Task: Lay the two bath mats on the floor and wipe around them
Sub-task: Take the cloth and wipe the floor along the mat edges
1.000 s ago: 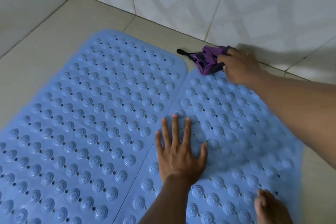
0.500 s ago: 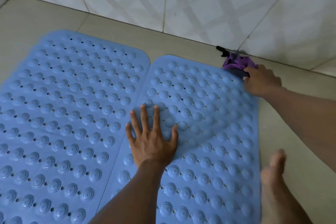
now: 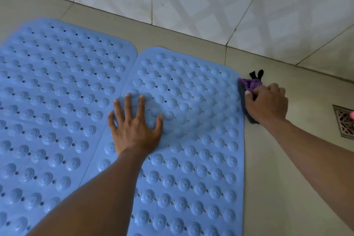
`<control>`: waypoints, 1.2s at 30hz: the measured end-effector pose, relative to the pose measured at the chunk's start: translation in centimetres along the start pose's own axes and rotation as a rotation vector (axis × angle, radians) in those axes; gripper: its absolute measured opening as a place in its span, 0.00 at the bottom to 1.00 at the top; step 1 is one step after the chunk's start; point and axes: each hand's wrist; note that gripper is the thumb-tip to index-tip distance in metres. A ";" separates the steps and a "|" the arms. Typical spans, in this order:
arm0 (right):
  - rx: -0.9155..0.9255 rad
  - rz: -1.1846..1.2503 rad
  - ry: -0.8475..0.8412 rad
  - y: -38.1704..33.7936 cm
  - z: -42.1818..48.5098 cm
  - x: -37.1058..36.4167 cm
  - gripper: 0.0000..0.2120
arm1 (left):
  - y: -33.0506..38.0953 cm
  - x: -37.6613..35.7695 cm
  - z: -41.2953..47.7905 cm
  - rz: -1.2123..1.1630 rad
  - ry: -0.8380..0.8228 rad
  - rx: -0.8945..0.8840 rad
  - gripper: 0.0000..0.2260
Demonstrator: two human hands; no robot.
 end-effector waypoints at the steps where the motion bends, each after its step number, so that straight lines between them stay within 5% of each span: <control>1: 0.071 0.052 0.014 0.4 0.3 -0.4 0.17 | 0.0 -0.1 0.0 0.008 0.001 0.000 0.37; 5: 0.236 0.301 -0.252 0.4 -0.1 -2.3 0.24 | -0.1 -0.3 0.0 0.033 0.002 -0.002 0.38; 15: 0.149 0.302 -0.210 2.4 -8.3 -2.4 0.25 | -0.3 -0.6 -2.3 0.075 -0.101 -0.074 0.33; 29: 0.239 0.319 -0.143 6.0 -25.8 -3.8 0.23 | 0.0 -2.5 -21.6 0.052 -0.232 -0.155 0.35; 36: 0.322 0.434 -0.154 7.7 -28.7 -3.0 0.12 | -1.2 -2.5 -27.0 0.087 -0.287 -0.218 0.35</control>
Point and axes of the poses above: each hand's wrist, its own z-axis towards the middle knuckle, its own x-axis out of the back of the hand, y = z × x, and after that the axes turned 7 degrees about -y, right-handed
